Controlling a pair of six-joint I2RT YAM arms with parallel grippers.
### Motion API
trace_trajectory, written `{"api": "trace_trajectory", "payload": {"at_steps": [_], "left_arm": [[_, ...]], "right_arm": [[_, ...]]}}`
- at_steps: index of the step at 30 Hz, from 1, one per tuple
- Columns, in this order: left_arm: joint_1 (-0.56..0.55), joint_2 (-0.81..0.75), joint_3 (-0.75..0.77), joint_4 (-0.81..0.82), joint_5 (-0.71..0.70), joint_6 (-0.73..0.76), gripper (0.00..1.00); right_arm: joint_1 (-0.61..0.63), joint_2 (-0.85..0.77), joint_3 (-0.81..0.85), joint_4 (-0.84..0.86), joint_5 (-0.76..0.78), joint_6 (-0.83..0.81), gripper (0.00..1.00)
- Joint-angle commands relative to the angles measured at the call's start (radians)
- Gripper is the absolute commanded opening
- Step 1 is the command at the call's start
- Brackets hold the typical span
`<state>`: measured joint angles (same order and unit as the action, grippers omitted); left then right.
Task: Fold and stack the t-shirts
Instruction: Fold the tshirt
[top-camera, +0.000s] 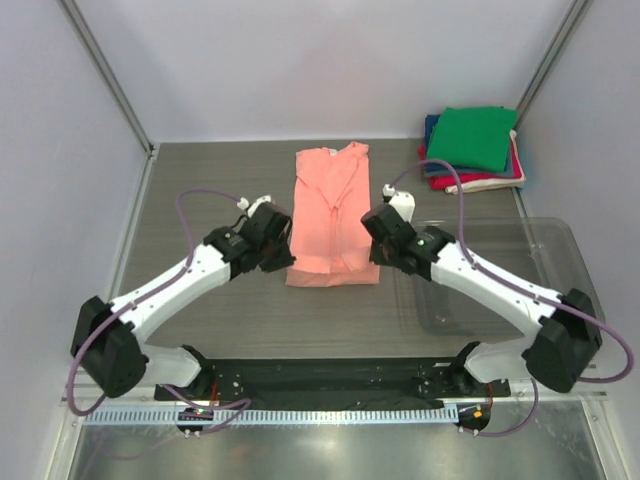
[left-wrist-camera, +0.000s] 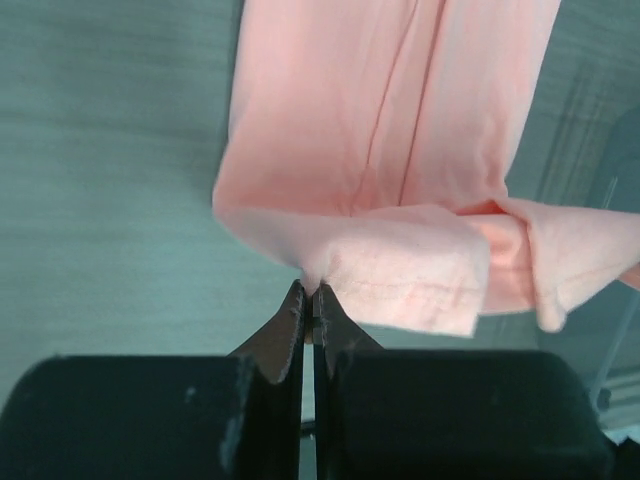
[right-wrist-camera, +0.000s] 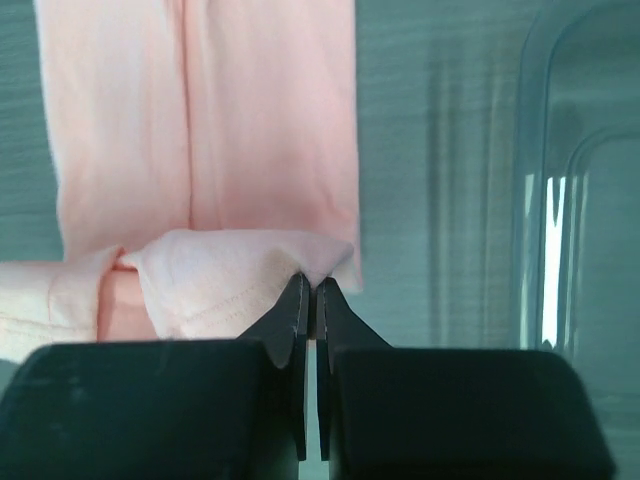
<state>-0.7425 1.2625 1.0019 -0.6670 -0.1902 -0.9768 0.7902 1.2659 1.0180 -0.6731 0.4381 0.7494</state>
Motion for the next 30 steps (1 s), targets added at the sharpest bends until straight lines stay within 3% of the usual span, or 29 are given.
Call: {"api": "trace_trajectory", "payload": {"at_steps": [1,12,30], "left_arm": [[0.081,0.09,0.116,0.041,0.07,0.153,0.0],[0.248,0.472,0.418,0.03,0.149,0.267,0.0],[0.339,0.785,0.703,0.001,0.232,0.293,0.01]], "right_arm": [[-0.09,0.102,0.106,0.055,-0.027,-0.188,0.01],[-0.247,0.406,0.335,0.142,-0.154,-0.311,0.01],[-0.324,0.688,0.54,0.165,-0.208,-0.351,0.01]]}}
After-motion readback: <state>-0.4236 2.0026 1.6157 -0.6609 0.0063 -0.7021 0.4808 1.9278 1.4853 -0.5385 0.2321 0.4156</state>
